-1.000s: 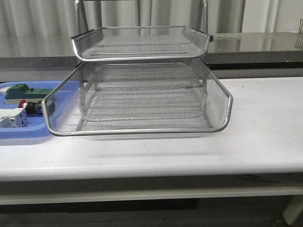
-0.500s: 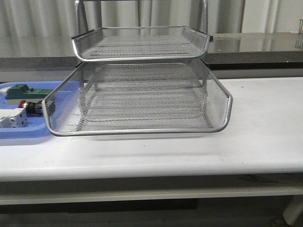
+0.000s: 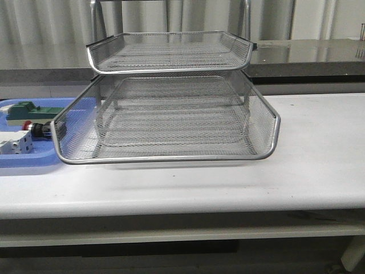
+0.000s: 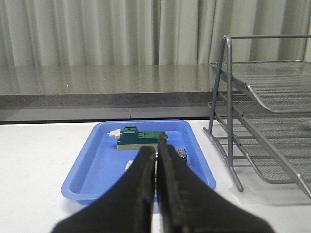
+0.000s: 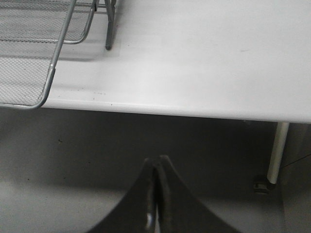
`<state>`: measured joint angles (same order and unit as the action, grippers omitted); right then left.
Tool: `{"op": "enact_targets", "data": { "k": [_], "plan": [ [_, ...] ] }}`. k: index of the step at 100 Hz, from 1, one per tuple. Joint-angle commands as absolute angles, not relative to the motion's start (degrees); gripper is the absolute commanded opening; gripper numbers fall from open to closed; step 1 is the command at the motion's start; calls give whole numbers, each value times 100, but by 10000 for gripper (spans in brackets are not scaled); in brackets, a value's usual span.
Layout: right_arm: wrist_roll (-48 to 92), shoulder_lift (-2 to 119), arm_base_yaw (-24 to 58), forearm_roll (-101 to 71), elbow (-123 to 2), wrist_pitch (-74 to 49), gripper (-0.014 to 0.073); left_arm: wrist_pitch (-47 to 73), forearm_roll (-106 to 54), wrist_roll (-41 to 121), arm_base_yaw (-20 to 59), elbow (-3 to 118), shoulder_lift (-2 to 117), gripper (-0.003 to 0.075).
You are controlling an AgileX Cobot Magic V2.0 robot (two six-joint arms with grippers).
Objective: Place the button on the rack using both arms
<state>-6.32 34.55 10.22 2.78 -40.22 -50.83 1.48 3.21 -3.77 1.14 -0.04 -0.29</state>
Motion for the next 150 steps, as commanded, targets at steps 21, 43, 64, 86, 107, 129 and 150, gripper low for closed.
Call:
{"op": "enact_targets", "data": {
  "k": [21, 43, 64, 86, 107, 129, 150],
  "plan": [
    [-628, 3451, 1027, 362, -4171, -4758, -68, -707, 233, -424, 159, -220, -225, 4],
    [-628, 3451, 1027, 362, -4171, -4758, -68, -308, -924, -424, 159, 333, 15, 4],
    [-628, 3451, 1027, 362, -4171, -4758, -68, 718, -912, -424, 159, 1444, 1138, 4],
    [-628, 3451, 1027, 362, -4171, -4758, -68, 2054, -828, -368, 159, 3015, 3082, 4],
    [-628, 3451, 1027, 362, -4171, -4758, -68, 2947, -314, -356, 159, 4419, 4857, 4],
    [-628, 3451, 1027, 362, -4171, -4758, -68, 3676, -102, 127, 159, 5688, 6343, 4],
    [-628, 3451, 1027, 362, -4171, -4758, -68, 4073, -89, 561, 159, 6471, 7362, 4]
  ]
}}
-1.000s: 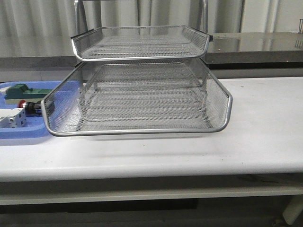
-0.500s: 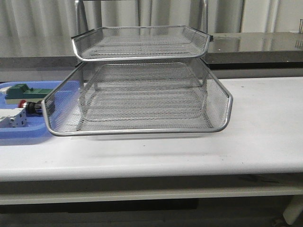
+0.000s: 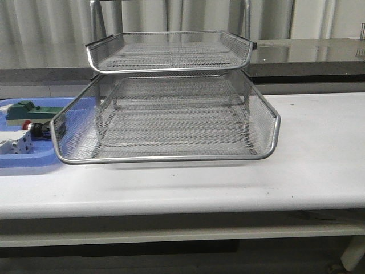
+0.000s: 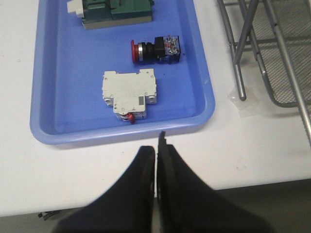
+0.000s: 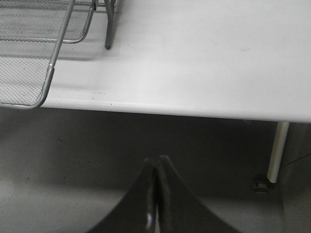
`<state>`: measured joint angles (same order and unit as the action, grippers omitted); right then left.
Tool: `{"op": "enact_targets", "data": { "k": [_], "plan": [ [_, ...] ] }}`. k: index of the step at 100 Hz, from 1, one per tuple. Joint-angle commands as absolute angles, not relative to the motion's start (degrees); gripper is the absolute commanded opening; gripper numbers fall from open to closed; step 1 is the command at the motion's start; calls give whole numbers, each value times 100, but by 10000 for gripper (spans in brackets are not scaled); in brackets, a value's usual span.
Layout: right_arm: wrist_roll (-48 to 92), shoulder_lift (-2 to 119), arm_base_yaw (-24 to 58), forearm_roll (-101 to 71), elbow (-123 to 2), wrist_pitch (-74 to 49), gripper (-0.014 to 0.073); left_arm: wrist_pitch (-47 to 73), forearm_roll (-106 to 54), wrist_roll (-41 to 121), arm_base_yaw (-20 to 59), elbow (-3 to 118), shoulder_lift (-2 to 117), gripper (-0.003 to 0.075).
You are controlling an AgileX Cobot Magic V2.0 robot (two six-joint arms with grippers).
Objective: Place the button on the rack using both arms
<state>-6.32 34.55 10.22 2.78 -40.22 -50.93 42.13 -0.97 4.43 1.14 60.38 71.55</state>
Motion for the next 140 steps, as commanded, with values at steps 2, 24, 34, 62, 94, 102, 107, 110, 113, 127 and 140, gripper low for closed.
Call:
{"op": "enact_targets", "data": {
  "k": [2, 24, 34, 62, 94, 102, 107, 110, 113, 127, 140],
  "plan": [
    [-628, 3451, 1027, 362, -4171, -4758, -68, 4086, -89, 570, 159, 6523, 7436, 5],
    [-628, 3451, 1027, 362, -4171, -4758, -68, 4328, -89, 848, 159, 6785, 7874, 87],
    [-628, 3451, 1027, 362, -4171, -4758, -68, 4419, -89, 1032, 159, 6785, 7874, 284],
    [-628, 3451, 1027, 362, -4171, -4758, -68, 4421, -89, 1116, 159, 6785, 7874, 696],
    [-628, 3451, 1027, 362, -4171, -4758, -68, 3592, -394, 1143, 159, 6852, 7986, 694],
    [-628, 3451, 1027, 362, -4171, -4758, -68, 3524, -394, 1314, 159, 7095, 8229, 694],
    [-628, 3451, 1027, 362, -4171, -4758, -68, 3536, -394, 1510, 159, 7306, 8439, 694],
    [-628, 3451, 1027, 362, -4171, -4758, -68, 3547, -394, 1649, 159, 7440, 8568, 694],
    [-628, 3451, 1027, 362, -4171, -4758, -68, 3564, -394, 1853, 159, 7586, 8707, 694],
    [-628, 3451, 1027, 362, -4171, -4758, -68, 3912, -394, 2581, 159, 8474, 9493, 694],
    [-628, 3451, 1027, 362, -4171, -4758, -68, 4428, -394, 3188, 159, 9425, 10276, 694]
  ]
}}
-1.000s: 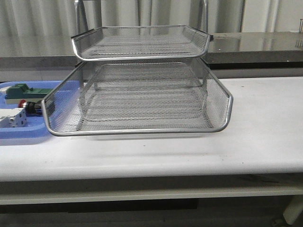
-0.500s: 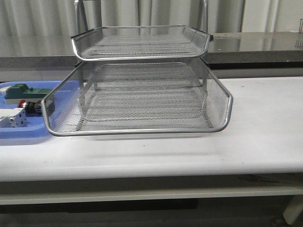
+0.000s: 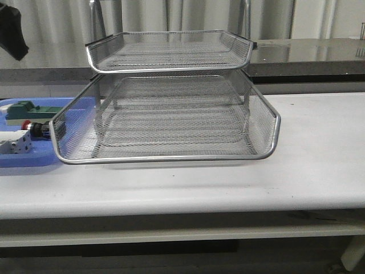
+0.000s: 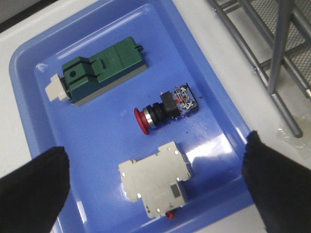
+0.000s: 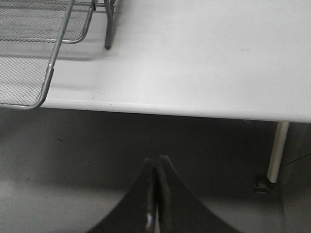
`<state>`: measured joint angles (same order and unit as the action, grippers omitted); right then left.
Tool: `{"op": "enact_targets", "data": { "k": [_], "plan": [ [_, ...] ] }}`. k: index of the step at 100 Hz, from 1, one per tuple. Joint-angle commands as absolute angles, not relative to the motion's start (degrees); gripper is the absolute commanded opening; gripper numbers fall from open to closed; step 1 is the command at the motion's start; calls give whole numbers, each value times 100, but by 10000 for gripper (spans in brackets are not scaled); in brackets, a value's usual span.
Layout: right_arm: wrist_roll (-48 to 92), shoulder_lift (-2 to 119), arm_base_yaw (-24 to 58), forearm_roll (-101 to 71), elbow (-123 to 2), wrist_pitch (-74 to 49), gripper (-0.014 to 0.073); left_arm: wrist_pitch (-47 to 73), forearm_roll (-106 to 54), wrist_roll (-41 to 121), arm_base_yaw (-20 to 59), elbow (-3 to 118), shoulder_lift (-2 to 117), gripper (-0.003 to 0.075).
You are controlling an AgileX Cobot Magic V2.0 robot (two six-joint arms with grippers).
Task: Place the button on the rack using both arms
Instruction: 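Lower the left gripper onto the red push button in the blue tray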
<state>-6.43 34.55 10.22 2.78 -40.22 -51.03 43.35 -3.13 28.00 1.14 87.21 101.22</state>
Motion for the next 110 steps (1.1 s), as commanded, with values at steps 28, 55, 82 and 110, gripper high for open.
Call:
{"op": "enact_targets", "data": {
  "k": [28, 55, 82, 110],
  "plan": [
    [-628, 3451, 1027, 362, -4171, -4758, -68, 5405, -394, 3796, 159, 11147, 11705, 694],
    [-628, 3451, 1027, 362, -4171, -4758, -68, 5868, -394, 4216, 159, 11938, 12570, 694],
    [-628, 3451, 1027, 362, -4171, -4758, -68, 5904, -382, 4796, 159, 12015, 12895, 694],
    [-628, 3451, 1027, 362, -4171, -4758, -68, 5630, -353, 4893, 159, 12030, 13103, 694]
  ]
}}
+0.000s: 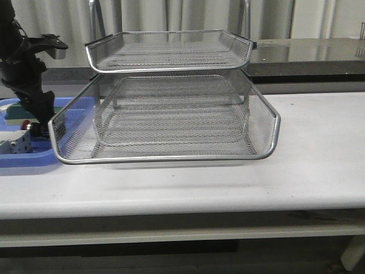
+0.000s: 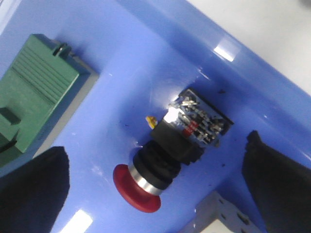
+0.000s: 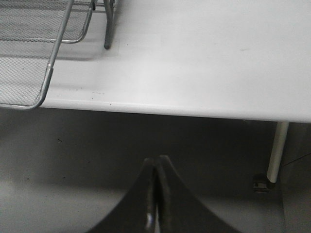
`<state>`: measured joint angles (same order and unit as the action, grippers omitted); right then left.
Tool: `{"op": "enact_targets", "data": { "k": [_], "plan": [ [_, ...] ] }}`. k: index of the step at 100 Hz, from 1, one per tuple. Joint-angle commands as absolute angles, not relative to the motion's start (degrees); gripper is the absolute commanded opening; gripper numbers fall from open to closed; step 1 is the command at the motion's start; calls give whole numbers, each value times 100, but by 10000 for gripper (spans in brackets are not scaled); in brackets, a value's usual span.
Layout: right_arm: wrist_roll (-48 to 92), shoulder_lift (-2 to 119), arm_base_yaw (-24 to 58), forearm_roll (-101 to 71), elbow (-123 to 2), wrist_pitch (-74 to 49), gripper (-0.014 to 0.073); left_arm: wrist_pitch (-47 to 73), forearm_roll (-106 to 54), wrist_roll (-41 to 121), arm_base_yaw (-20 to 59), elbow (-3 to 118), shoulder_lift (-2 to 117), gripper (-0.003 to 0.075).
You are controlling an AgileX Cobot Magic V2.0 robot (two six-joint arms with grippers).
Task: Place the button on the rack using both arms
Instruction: 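Lower the left gripper onto the red push button in the blue tray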
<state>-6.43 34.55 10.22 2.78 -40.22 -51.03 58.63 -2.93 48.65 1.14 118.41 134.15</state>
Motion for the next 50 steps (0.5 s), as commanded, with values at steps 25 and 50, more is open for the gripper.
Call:
{"op": "enact_targets", "data": {
  "k": [25, 50],
  "plan": [
    [-628, 3451, 1027, 362, -4171, -4758, -68, 5506, -353, 5017, 159, 12108, 13268, 694],
    [-628, 3451, 1027, 362, -4171, -4758, -68, 5421, -353, 5081, 159, 12108, 13363, 694]
  ]
}}
